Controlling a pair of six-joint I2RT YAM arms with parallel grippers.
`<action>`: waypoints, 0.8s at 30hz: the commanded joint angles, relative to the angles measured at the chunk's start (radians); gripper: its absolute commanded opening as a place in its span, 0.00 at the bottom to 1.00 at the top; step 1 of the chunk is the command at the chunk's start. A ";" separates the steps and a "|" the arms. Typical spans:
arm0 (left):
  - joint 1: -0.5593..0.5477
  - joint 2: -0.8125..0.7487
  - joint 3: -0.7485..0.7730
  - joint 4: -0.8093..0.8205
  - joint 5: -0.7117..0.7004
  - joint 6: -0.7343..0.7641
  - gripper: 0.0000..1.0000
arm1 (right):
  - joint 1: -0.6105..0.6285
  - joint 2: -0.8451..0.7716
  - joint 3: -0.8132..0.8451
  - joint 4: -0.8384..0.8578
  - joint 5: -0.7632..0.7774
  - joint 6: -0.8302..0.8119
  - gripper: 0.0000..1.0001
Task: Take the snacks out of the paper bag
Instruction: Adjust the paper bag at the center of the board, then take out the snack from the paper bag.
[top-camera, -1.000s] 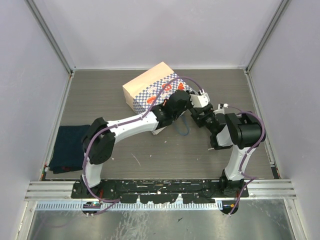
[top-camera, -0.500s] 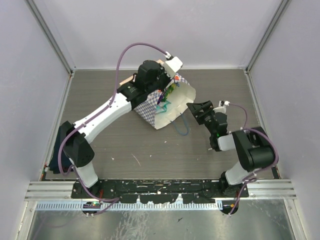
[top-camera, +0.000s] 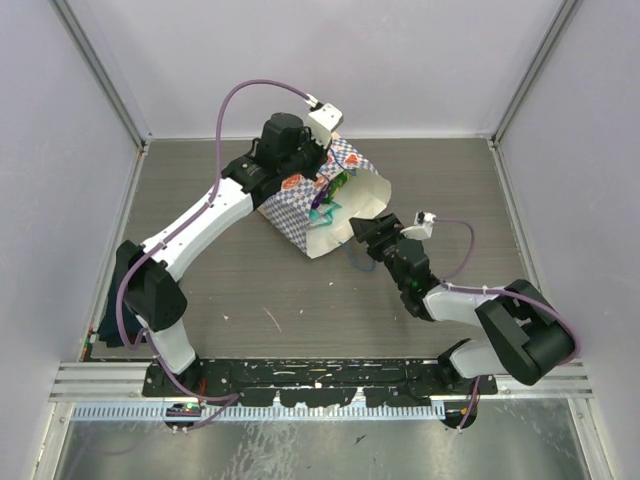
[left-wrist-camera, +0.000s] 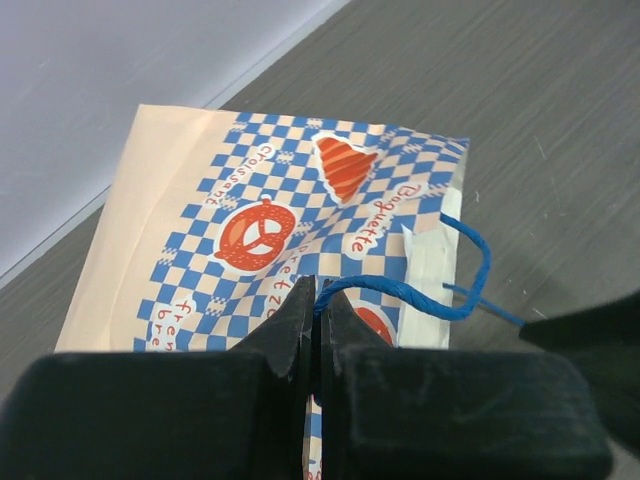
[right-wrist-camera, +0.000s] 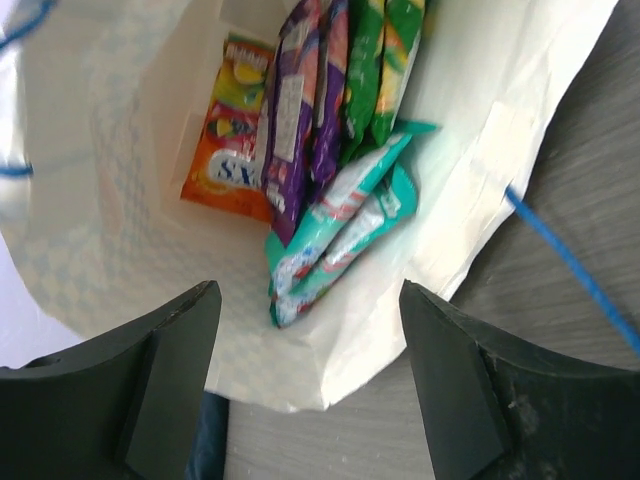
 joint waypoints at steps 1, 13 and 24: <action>0.019 -0.051 0.042 0.107 -0.134 -0.069 0.00 | 0.100 0.027 -0.021 0.135 0.138 0.004 0.77; 0.031 -0.086 -0.005 0.149 -0.121 -0.075 0.00 | 0.191 0.168 0.035 0.185 0.142 -0.003 0.67; 0.058 -0.097 -0.009 0.153 -0.125 -0.084 0.00 | 0.206 0.346 0.177 0.223 0.093 0.001 0.66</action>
